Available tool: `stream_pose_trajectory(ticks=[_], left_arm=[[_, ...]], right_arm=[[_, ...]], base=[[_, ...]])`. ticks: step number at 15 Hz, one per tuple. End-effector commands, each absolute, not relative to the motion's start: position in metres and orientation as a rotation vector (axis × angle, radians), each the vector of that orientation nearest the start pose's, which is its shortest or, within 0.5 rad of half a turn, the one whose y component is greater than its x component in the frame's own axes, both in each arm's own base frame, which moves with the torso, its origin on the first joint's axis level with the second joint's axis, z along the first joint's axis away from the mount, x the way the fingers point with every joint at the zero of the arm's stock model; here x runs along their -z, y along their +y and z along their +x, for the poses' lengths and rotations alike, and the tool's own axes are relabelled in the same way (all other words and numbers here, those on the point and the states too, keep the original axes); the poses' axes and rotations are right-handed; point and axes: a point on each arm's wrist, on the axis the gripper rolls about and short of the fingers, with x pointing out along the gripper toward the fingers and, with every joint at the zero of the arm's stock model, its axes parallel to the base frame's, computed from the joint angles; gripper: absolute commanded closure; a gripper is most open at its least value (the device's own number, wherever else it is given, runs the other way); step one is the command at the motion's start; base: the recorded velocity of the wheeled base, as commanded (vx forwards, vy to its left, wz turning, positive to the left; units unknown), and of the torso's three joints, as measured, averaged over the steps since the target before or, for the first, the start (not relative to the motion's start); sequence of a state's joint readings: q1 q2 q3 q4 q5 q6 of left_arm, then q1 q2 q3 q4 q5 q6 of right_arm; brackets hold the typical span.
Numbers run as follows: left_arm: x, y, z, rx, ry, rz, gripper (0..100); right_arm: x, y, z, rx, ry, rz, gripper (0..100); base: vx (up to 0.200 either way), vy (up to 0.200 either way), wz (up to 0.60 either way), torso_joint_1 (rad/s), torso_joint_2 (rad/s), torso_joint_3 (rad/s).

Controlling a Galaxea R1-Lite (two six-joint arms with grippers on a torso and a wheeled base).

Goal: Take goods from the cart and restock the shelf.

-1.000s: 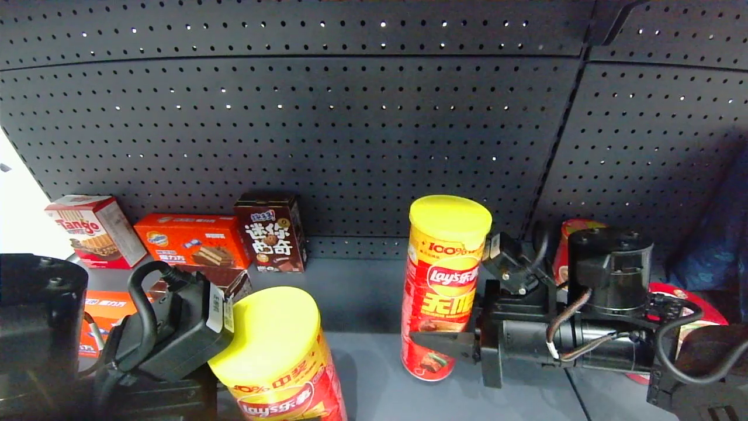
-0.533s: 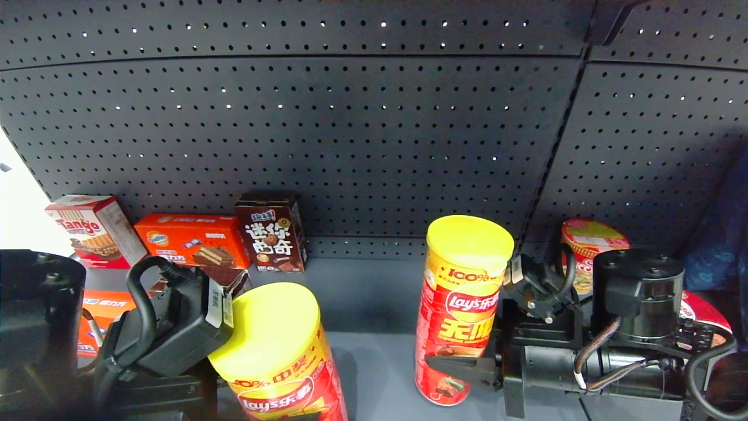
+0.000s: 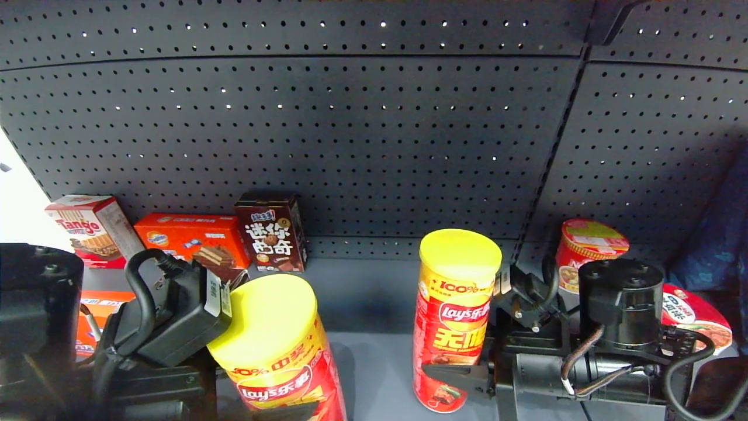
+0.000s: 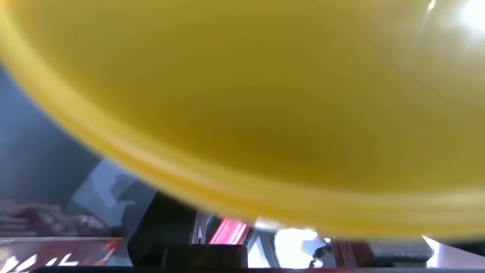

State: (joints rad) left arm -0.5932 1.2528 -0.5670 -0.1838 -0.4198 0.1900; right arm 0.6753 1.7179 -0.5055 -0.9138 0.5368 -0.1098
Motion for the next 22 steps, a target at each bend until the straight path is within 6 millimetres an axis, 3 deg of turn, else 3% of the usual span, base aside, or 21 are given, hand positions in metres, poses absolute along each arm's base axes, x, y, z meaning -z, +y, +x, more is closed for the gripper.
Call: stream_pose_trajectory(ticks=[1, 8, 9, 16, 22], left_arm=[[-0.184, -0.106, 0.143, 1.033, 0.428, 0.214, 100], [-0.182, -0.106, 0.142, 1.033, 0.434, 0.214, 100], [-0.182, -0.105, 0.142, 1.033, 0.437, 0.214, 100], [-0.182, -0.105, 0.141, 1.033, 0.436, 0.214, 100], [-0.181, -0.105, 0.141, 1.034, 0.437, 0.216, 100]], right_arm=[[-0.124, 0.181, 0.207, -1.222, 0.273, -0.119, 100], [-0.115, 0.183, 0.21, -1.224, 0.3, -0.127, 100], [-0.116, 0.183, 0.209, -1.224, 0.3, -0.128, 0], [-0.122, 0.178, 0.203, -1.221, 0.283, -0.124, 0], [-0.129, 0.173, 0.178, -1.263, 0.263, -0.125, 0]], base=[[0.0, 0.0, 0.0, 0.0, 0.0, 0.0], [0.0, 0.0, 0.0, 0.0, 0.0, 0.0], [0.0, 0.0, 0.0, 0.0, 0.0, 0.0], [0.0, 0.0, 0.0, 0.0, 0.0, 0.0], [0.0, 0.0, 0.0, 0.0, 0.0, 0.0]])
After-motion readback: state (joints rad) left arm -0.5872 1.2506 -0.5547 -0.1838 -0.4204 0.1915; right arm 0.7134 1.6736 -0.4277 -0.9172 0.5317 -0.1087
